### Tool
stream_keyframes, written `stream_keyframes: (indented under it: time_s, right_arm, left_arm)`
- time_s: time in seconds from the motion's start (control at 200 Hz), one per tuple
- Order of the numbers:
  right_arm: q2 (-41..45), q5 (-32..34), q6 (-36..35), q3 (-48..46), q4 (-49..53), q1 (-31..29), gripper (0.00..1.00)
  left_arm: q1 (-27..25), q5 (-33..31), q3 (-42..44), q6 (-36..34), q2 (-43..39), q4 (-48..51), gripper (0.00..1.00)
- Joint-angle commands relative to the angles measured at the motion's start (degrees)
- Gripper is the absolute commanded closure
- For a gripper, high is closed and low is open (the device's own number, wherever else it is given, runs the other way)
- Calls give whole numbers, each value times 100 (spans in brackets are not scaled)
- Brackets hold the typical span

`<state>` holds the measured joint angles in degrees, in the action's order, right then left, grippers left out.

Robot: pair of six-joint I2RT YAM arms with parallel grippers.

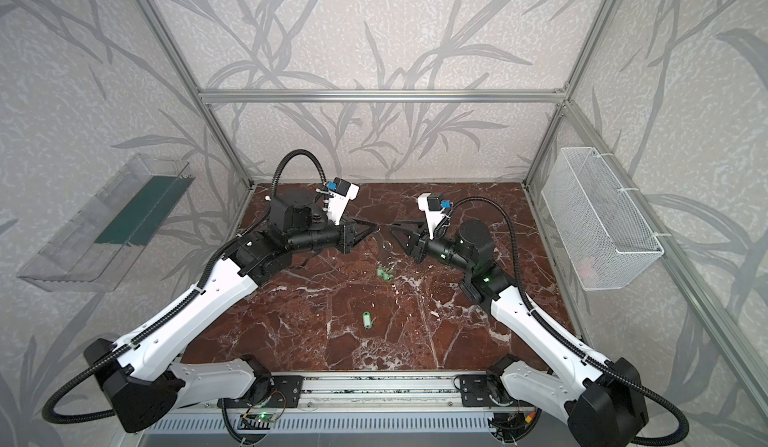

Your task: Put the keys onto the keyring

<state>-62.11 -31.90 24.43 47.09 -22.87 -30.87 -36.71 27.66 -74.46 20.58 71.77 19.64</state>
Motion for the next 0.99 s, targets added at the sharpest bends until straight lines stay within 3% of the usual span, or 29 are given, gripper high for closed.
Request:
stream_keyframes:
  time_s: [0.0,0.99]
  right_arm:
    - [-98,-324,124,131,-275,-5,72]
    - [-484,-334,-120,454,231,-177,84]
  left_arm:
    - [-26,336,28,-11,-17,-350,100]
    - [-33,562,-9,76,-5,-435,100]
